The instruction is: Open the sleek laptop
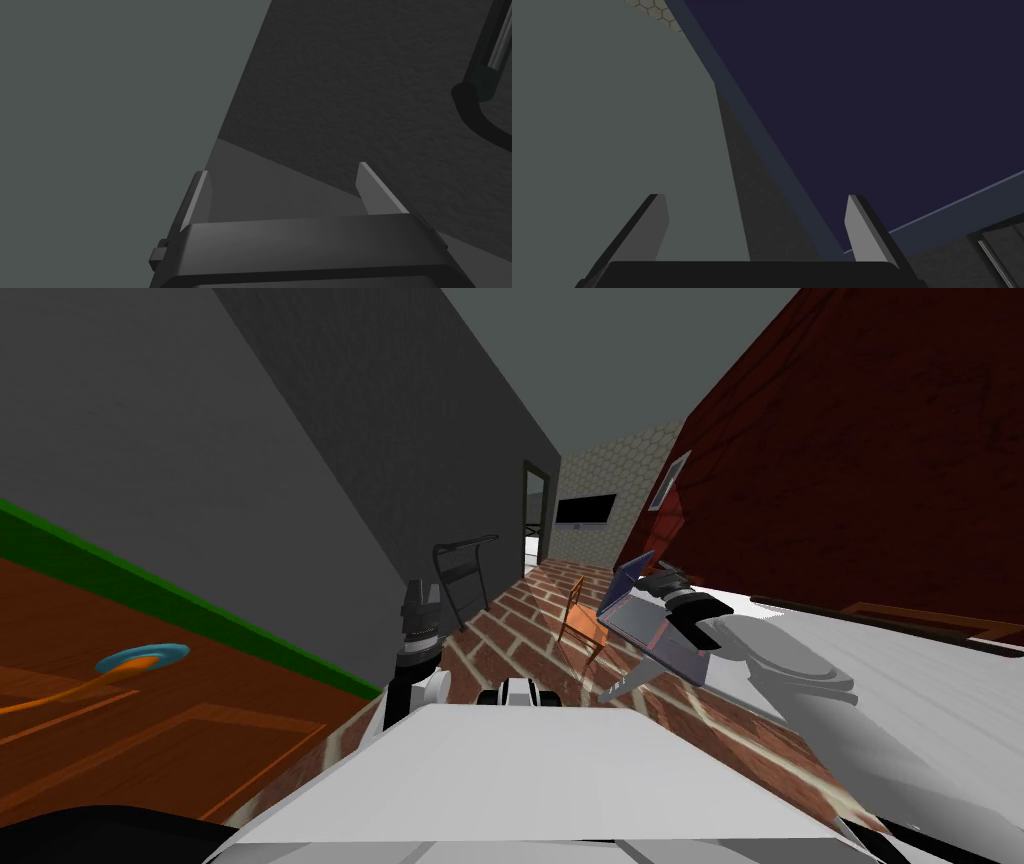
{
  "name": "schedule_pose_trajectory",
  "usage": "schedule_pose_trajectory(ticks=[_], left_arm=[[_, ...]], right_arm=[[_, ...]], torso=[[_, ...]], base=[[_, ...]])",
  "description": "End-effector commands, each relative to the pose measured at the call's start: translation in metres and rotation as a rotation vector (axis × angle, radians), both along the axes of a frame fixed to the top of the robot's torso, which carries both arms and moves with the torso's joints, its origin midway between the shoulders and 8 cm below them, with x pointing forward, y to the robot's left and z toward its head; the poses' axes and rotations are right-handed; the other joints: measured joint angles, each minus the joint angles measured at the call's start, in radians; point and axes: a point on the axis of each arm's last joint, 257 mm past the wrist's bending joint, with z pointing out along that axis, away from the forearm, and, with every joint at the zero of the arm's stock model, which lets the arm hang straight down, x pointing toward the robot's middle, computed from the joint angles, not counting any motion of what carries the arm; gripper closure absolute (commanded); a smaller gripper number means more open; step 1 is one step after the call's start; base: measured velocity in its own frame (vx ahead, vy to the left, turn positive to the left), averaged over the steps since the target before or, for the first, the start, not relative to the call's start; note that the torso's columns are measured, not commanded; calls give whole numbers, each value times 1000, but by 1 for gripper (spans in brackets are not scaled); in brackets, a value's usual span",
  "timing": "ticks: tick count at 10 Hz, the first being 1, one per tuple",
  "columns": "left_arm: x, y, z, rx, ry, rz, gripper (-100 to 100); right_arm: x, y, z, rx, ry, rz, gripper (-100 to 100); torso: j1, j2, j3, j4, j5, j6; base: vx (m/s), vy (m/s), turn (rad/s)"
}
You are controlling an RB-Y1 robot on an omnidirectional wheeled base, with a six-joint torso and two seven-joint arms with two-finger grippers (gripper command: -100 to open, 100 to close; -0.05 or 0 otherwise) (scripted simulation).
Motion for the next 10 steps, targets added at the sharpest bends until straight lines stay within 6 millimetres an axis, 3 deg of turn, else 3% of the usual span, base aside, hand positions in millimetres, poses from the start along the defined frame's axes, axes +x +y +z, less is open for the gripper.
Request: schedule_pose_trajectory(ticks=[1, 10], left_arm=[[0, 0, 0, 0, 0, 0, 0], [0, 0, 0, 0, 0, 0, 0]], right_arm=[[4, 21, 4, -51, 25, 66, -100], [8, 98, 2, -235, 150, 302, -100]], torso=[[0, -1, 0, 0, 0, 0], [0, -1, -1, 0, 0, 0]], base=[[-24, -68, 49], [-24, -72, 61]])
